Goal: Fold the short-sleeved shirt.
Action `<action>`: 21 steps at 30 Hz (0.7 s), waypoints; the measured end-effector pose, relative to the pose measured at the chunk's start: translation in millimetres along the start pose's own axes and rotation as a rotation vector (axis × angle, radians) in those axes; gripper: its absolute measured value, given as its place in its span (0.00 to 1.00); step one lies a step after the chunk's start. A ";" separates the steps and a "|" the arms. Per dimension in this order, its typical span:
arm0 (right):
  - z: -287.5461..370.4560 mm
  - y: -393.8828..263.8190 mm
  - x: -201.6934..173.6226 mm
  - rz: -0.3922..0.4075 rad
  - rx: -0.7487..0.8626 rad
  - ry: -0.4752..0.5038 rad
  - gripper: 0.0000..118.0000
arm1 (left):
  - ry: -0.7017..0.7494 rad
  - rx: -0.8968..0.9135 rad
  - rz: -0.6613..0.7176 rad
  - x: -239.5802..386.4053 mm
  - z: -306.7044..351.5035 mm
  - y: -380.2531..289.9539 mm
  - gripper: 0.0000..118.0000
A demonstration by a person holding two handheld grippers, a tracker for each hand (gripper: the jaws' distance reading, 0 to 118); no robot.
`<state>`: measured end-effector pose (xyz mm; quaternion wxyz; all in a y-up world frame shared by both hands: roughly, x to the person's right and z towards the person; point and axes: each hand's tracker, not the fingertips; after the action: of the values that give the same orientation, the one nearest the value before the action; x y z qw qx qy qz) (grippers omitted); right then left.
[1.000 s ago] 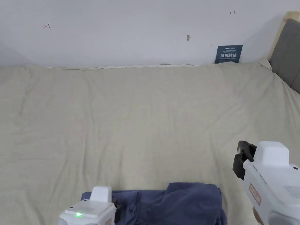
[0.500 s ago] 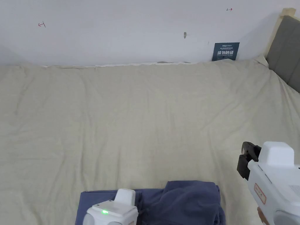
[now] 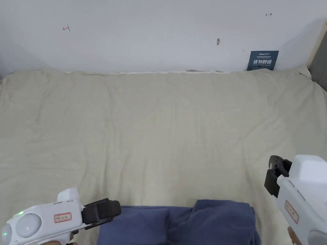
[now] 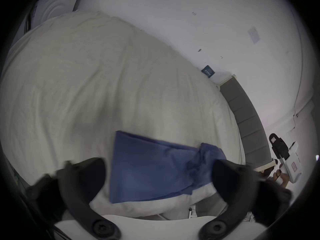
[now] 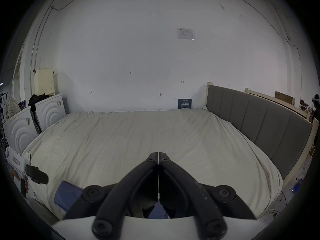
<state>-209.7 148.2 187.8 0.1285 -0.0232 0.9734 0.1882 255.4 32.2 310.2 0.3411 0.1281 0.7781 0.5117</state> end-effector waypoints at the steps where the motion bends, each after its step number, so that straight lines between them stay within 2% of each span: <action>1: -0.9 -0.8 -1.3 0.003 -0.002 0.002 0.02 | 0.004 0.018 0.001 -7.6 1.1 -1.4 0.99; 4: -2.7 -1.9 -4.7 0.007 -0.011 0.006 0.02 | 0.031 -0.046 0.016 -27.8 -5.7 -3.5 0.99; 6: -3.7 -3.1 -6.3 0.008 -0.015 0.008 0.02 | -0.001 -0.075 0.019 -40.1 -13.3 -8.4 0.97; 8: -4.4 -3.7 -7.9 0.012 -0.021 0.006 0.02 | -0.033 -0.081 0.023 -49.3 -21.1 -14.7 0.81; 9: -4.2 -3.7 -8.2 0.013 -0.023 0.006 0.02 | -0.063 -0.083 0.020 -52.5 -25.6 -17.3 0.66; 10: -4.5 -4.2 -8.3 0.015 -0.026 0.006 0.02 | -0.078 -0.099 0.041 -52.9 -30.9 -19.6 0.57; 13: -6.8 -6.5 -6.9 0.020 -0.037 -0.001 0.02 | -0.069 -0.124 0.030 -52.9 -47.4 -23.4 0.47; 15: -7.7 -7.4 -5.6 0.018 -0.043 -0.005 0.02 | -0.056 -0.111 0.019 -48.7 -50.0 -23.3 0.22; 17: -8.5 -8.5 -4.0 0.014 -0.046 -0.008 0.02 | -0.079 -0.111 0.031 -46.3 -54.5 -24.7 0.18; 21: -9.6 -8.0 -2.4 0.011 -0.053 -0.006 0.02 | -0.031 -0.079 0.001 -32.4 -48.7 -22.6 0.15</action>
<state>-208.9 137.2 194.2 0.1299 -0.0206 0.9678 0.2146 250.4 -30.1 315.1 0.3577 0.1230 0.7517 0.5402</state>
